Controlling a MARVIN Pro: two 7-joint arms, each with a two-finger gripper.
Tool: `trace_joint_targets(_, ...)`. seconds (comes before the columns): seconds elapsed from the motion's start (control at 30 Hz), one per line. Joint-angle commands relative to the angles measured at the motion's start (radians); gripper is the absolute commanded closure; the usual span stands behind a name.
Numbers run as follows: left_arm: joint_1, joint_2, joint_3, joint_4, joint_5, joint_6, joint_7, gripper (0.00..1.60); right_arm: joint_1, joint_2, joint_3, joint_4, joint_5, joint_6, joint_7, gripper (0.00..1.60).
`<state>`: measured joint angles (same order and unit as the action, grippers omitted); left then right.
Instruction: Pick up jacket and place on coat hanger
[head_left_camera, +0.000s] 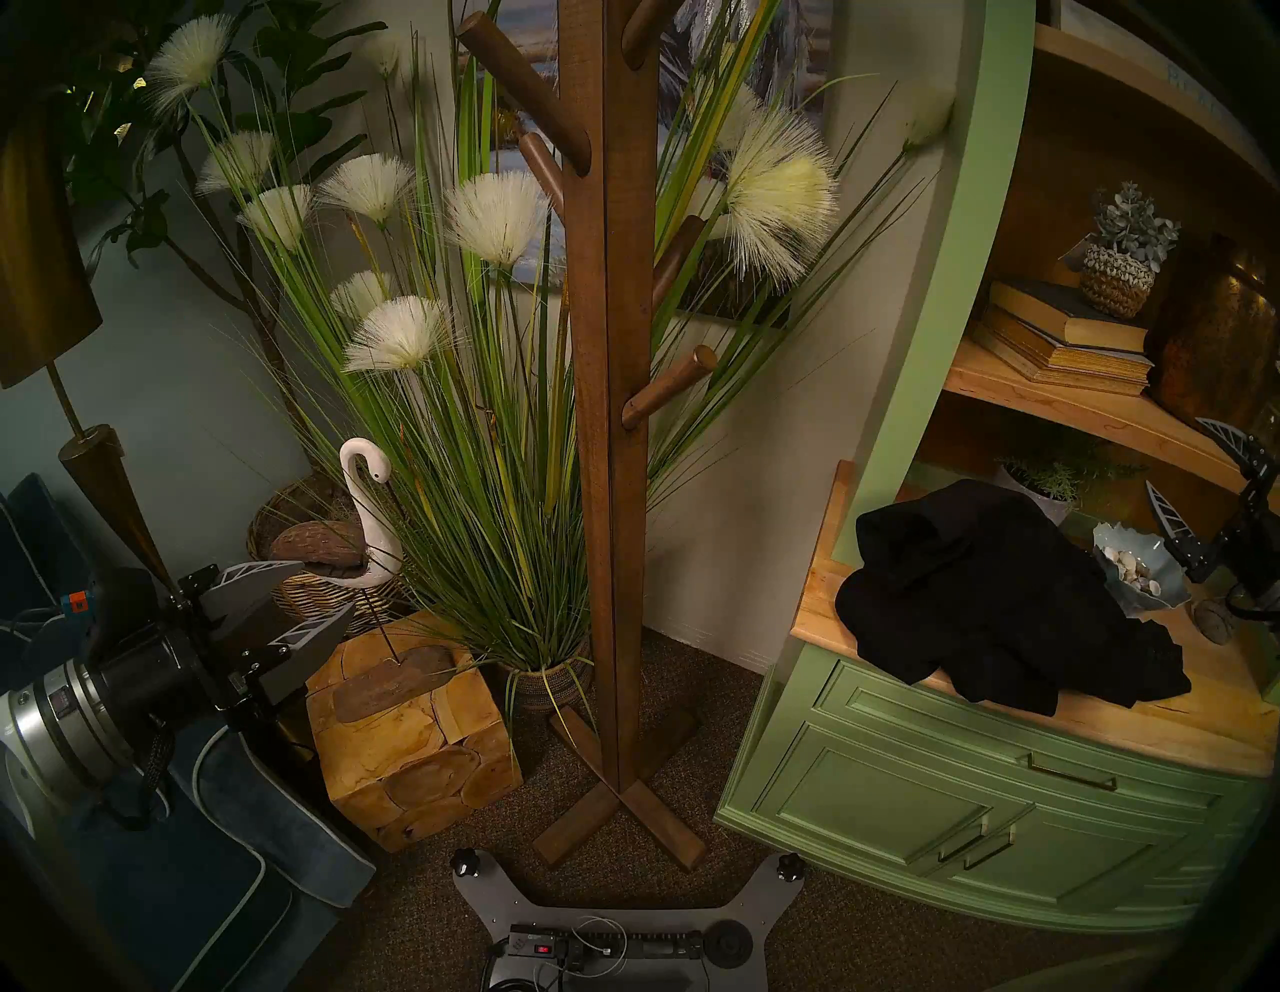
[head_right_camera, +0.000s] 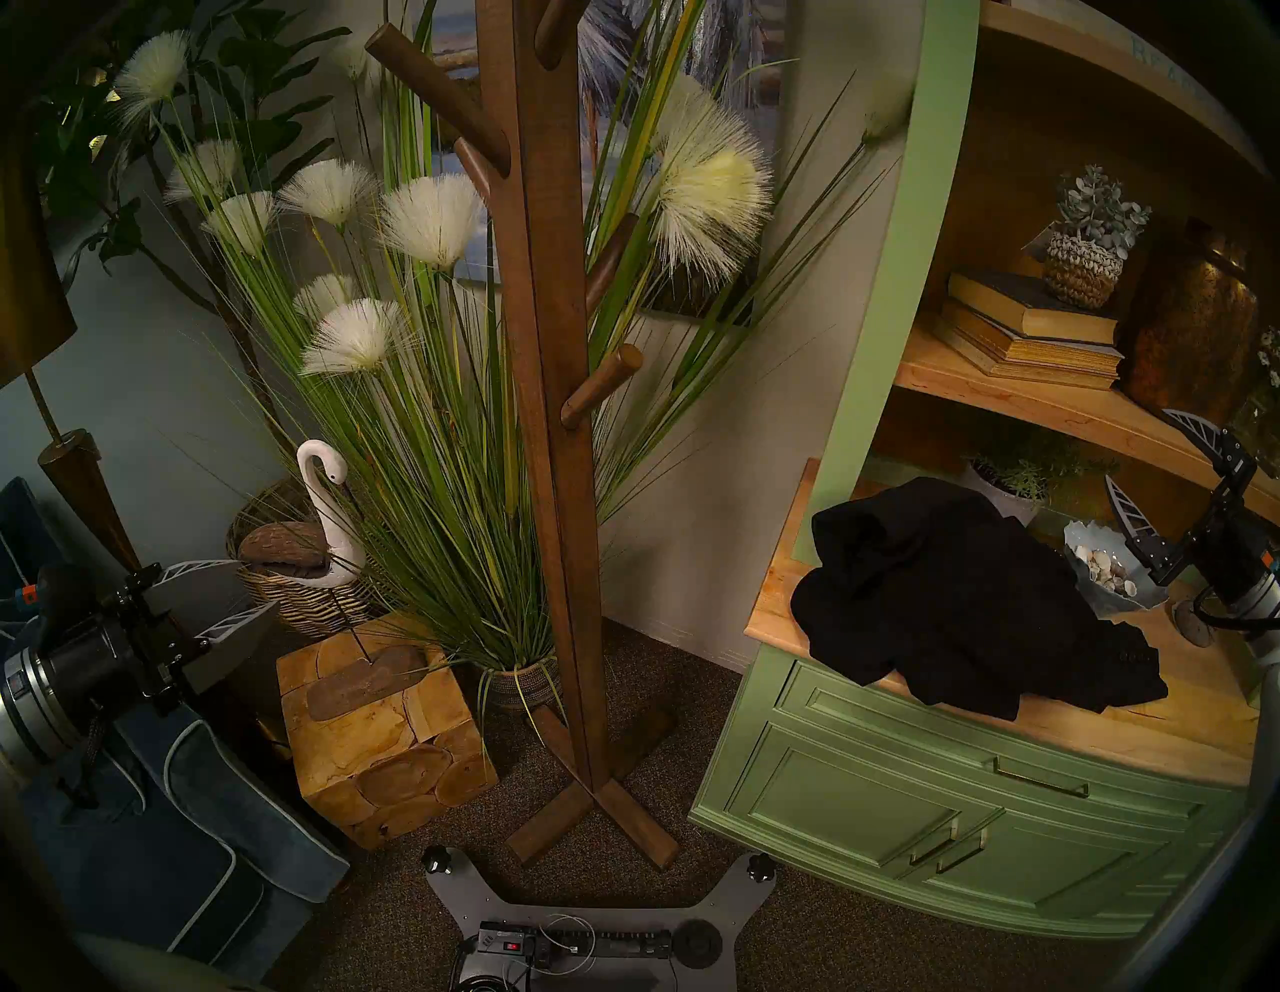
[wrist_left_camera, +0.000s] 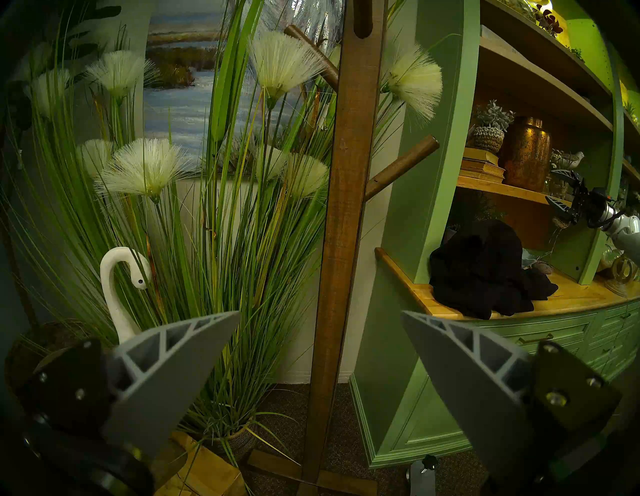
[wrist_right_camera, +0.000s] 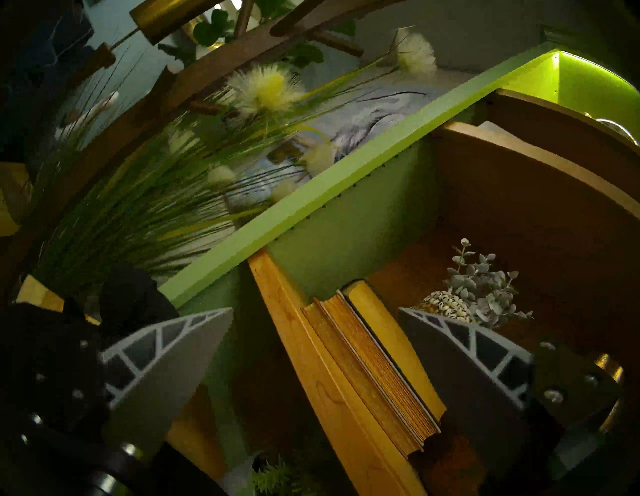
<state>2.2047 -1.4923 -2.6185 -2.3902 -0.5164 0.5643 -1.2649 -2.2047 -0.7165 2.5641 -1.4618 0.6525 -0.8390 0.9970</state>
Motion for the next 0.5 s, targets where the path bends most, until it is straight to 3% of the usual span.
trace_joint_targets(0.0,-0.006,0.0,0.001,-0.013,-0.011,0.0,-0.006,0.0,0.032,0.11,-0.032,0.031,-0.07,-0.013,0.096,0.0)
trace_joint_targets(0.2,-0.007,-0.001,0.001,-0.014,-0.013,0.001,-0.008,0.0,0.044,0.176,-0.137,0.085,-0.067,-0.02,0.073,0.0)
trace_joint_targets(0.23,-0.007,-0.002,0.001,-0.014,-0.013,0.001,-0.008,0.0,0.054,0.161,-0.155,0.079,-0.06,-0.013,0.071,0.0)
trace_joint_targets(0.27,-0.007,-0.002,0.001,-0.014,-0.013,0.001,-0.008,0.0,0.042,0.197,-0.181,0.1,-0.052,-0.028,0.066,0.0)
trace_joint_targets(0.3,-0.007,-0.002,0.001,-0.014,-0.013,0.001,-0.008,0.0,0.056,0.184,-0.196,0.097,-0.069,-0.042,0.07,0.0)
trace_joint_targets(0.37,-0.008,-0.002,0.001,-0.014,-0.014,0.001,-0.008,0.0,0.051,0.226,-0.244,0.123,-0.051,-0.051,0.055,0.0)
trace_joint_targets(0.4,-0.008,-0.002,0.001,-0.014,-0.014,0.001,-0.008,0.0,0.075,0.198,-0.247,0.112,-0.057,-0.048,0.057,0.0)
trace_joint_targets(0.43,-0.008,-0.003,0.0,-0.015,-0.014,0.001,-0.008,0.0,0.062,0.248,-0.273,0.135,-0.043,-0.056,0.042,0.0)
trace_joint_targets(0.47,-0.008,-0.003,0.0,-0.015,-0.014,0.001,-0.008,0.0,0.082,0.233,-0.278,0.13,-0.05,-0.053,0.041,0.0)
